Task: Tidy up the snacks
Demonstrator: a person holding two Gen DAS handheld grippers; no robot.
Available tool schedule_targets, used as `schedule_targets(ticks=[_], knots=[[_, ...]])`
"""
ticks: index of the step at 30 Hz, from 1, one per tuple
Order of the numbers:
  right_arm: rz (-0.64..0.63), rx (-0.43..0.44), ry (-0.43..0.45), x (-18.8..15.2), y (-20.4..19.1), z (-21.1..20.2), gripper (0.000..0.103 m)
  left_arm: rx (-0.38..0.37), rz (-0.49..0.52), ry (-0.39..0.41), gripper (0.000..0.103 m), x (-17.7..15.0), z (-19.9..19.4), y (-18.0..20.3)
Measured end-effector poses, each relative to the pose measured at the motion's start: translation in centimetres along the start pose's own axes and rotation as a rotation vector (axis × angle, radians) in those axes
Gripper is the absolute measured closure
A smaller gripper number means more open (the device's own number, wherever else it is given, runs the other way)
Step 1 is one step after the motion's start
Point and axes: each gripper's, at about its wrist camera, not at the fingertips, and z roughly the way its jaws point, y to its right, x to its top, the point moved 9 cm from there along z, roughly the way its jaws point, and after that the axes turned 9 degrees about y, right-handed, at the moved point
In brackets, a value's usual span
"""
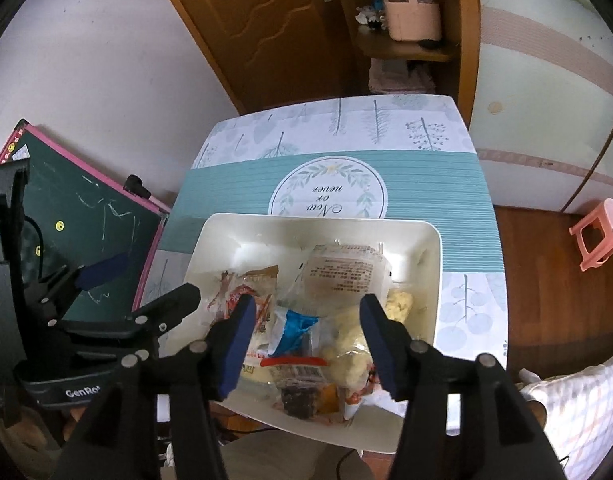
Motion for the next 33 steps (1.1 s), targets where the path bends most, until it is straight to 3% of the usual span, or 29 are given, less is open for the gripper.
schedule_targets(ticks=[9,17,33], knots=[[0.02,-0.047,0.056,0.5,0.4,-2.5,0.047,-0.013,-0.011,0.036,0.005,1.0,-3.2,0.7],[-0.003,-0.12,0.133,0.9,0.3,-5.5,0.045,0.023,-0.011,0.075,0.005,1.1,-5.2,1.0],[-0.023,-0.119,0.151,0.2,-0.5,-6.4,0.045,0.083,-0.018,0.087,0.005,0.3,-6.3,0.3]])
